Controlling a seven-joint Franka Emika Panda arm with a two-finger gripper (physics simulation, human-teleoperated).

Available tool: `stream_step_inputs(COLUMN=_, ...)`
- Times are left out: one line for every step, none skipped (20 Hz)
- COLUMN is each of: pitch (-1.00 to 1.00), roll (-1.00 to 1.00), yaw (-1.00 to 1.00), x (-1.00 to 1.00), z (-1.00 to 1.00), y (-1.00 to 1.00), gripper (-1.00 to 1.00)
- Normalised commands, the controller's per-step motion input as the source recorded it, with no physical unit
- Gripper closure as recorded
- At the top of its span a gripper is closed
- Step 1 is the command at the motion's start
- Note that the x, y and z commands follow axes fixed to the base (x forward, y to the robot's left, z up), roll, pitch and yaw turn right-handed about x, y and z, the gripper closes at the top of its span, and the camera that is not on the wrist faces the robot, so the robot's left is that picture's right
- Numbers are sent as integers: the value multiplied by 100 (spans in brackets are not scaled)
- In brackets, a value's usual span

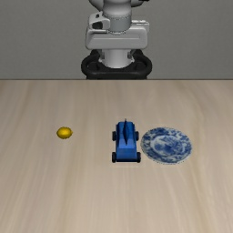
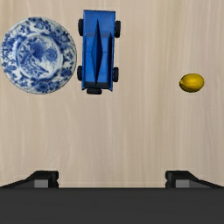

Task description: Pick up the lemon and put it on the plate

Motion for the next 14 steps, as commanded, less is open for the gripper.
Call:
stream_step_inputs(pitch=0, roll=0, yaw=0, x=0, z=0, y=-100, gripper=-100)
stream_step_inputs(pitch=0, roll=0, yaw=0, x=0, z=0, y=-100, gripper=-100)
stream_step_inputs(pitch=0, roll=0, yaw=0, x=0, z=0, y=-100, gripper=-100)
stream_step_inputs(pitch=0, roll=0, yaw=0, x=0, z=0, y=-100, gripper=-100)
stream_step_inputs(pitch=0, roll=0, yaw=0, x=0, z=0, y=-100, gripper=-100)
stream_step_inputs(pitch=0, roll=0, yaw=0, x=0, z=0, y=-100, gripper=-100)
stream_step_inputs(pitch=0, roll=0, yaw=0, x=0, z=0, y=-100, gripper=-100)
stream_step_inputs(pitch=0, roll=0, yaw=0, x=0, z=0, y=-100, gripper=-100)
stream_step_inputs(pitch=0, roll=0, yaw=0, x=0, z=0, y=-100, gripper=-100)
stream_step_inputs(pitch=0, roll=0, yaw=0, x=0, z=0, y=-100, gripper=-100)
stream_step_inputs(pitch=0, roll=0, yaw=0, x=0, z=0, y=-100, gripper=-100)
stream_step_inputs(pitch=0, roll=0, yaw=0, x=0, z=0, y=-100, gripper=-100)
stream_step_inputs(pitch=0, roll=0, yaw=0, x=100, z=0, y=0, gripper=-100)
stream_step_inputs(pitch=0, roll=0, yaw=0, x=100, z=0, y=0, gripper=-100)
